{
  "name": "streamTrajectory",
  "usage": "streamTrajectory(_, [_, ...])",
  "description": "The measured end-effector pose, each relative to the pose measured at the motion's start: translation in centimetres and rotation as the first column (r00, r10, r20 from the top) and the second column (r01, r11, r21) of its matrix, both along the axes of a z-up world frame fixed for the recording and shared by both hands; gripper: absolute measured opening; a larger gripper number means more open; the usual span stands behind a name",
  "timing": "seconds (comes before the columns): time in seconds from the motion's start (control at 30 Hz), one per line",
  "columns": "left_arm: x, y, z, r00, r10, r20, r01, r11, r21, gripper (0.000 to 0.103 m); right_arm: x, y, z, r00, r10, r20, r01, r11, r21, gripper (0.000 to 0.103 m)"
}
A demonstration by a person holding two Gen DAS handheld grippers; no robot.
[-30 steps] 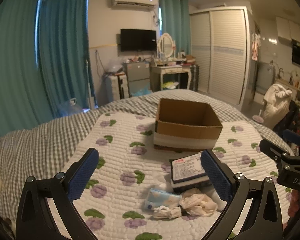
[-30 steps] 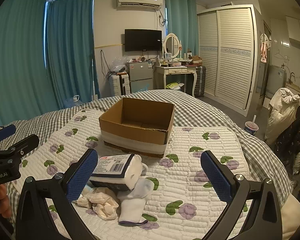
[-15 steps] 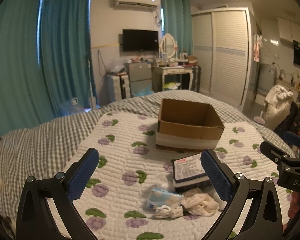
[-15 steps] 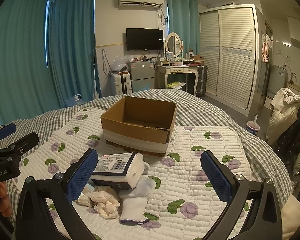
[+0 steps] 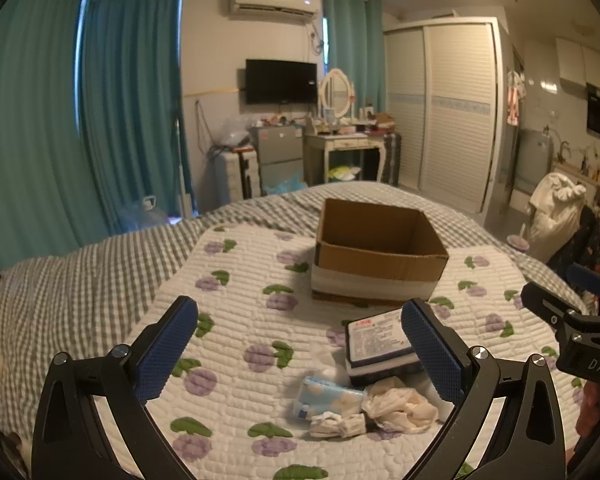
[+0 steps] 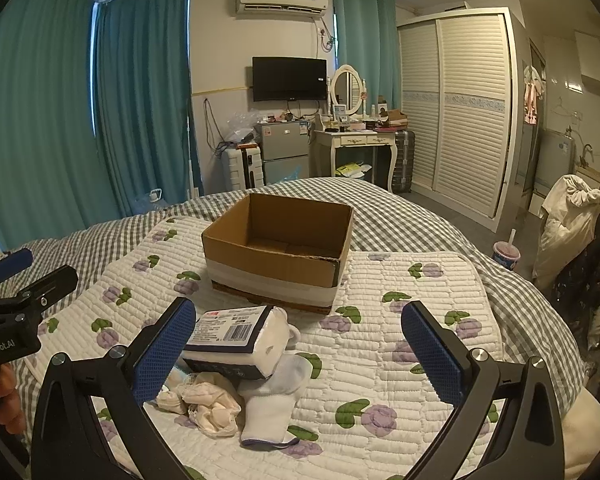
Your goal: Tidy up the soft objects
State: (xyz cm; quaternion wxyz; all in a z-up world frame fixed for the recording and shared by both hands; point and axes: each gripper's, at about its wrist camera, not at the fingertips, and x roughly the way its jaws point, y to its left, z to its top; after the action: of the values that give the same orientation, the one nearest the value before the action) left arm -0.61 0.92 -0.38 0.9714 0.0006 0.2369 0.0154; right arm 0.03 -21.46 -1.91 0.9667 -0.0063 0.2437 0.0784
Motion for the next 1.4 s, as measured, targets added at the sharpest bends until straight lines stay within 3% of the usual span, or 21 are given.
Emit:
streamTrajectory(1.0, [0.0,0.3,0.1,1.0,-0.001,0.014,0.001,1.0,0.01,0.103,-0.1,1.4,0.4,0.998,0.054,-0.015,-0.054,0.998,-0.016,0.103])
streamTrajectory(1.23, [1.1,1.4,-1.6,0.999,0.027,-0.039,-0.026,0.999,0.018,0.103,1.8,2.8,-1.8,0.989,0.105,-0.103,-0.11,0.993,-0.039,0.103])
streamTrajectory(1.4, [2.9,2.5,-3.8,0.994,0.046,-0.102,-0.046,0.999,0.002,0.103,5.3,5.3,-5.0,0.971,0.148,-0.187,-0.168,0.981,-0.092,0.103])
